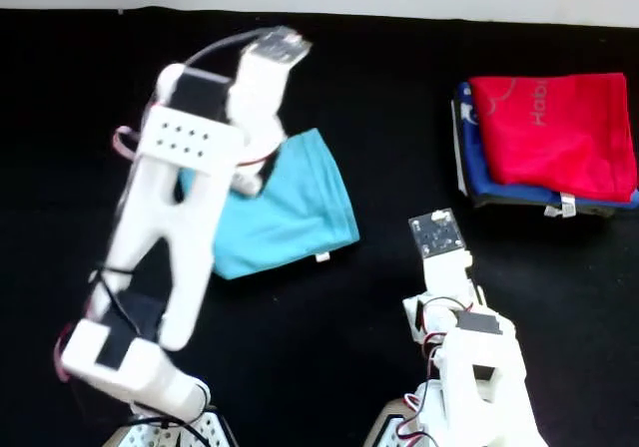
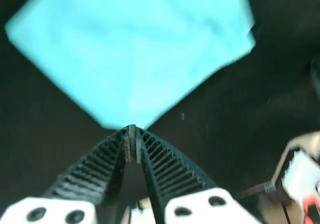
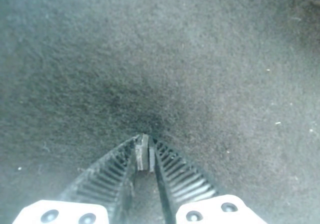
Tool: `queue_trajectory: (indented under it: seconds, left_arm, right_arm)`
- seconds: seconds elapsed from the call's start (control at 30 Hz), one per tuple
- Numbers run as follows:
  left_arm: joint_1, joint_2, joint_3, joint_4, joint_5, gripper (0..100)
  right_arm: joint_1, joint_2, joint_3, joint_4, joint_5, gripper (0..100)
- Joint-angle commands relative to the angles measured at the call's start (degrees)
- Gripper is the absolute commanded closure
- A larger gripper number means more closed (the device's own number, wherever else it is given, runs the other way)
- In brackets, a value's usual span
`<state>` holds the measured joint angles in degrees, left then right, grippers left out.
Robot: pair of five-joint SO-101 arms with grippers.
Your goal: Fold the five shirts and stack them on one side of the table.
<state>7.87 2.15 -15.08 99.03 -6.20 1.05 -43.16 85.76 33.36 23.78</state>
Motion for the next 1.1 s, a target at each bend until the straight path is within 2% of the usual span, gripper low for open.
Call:
queue_trajectory:
  seconds: [0.0,0.17,0.3,0.43,0.63,0.77,0.97,1.07]
  left_arm:
    - [-6.90,-8.40,15.78,-9.58,0.09,99]
    - [-16.04,-18.07,38.55,-24.09,0.09,99]
    - [-25.63,-24.40,58.33,-39.91,0.09,99]
    - [-33.27,-28.70,71.96,-51.43,0.09,99]
    - [-35.03,-30.55,84.53,-61.10,0.09,99]
    - [-35.12,-30.55,84.70,-62.15,0.09,99]
    - [-35.12,-30.46,84.79,-61.98,0.09,99]
    - [-35.03,-30.46,84.79,-61.98,0.09,99]
  right_arm:
    - [0.48,0.13,1.45,-1.36,-0.79,99.3]
    - [0.48,0.13,1.45,-1.36,-0.70,99.3]
    - [0.48,0.13,1.45,-1.36,-0.70,99.3]
    - [0.48,0.13,1.45,-1.36,-0.70,99.3]
    - [0.40,0.13,1.54,-1.36,-0.70,99.2]
    - [0.04,0.13,-0.48,0.48,-0.53,98.9]
    - [-2.59,0.92,-27.91,22.99,-0.88,98.8]
    - [-5.58,0.92,-42.95,33.63,-5.01,98.8]
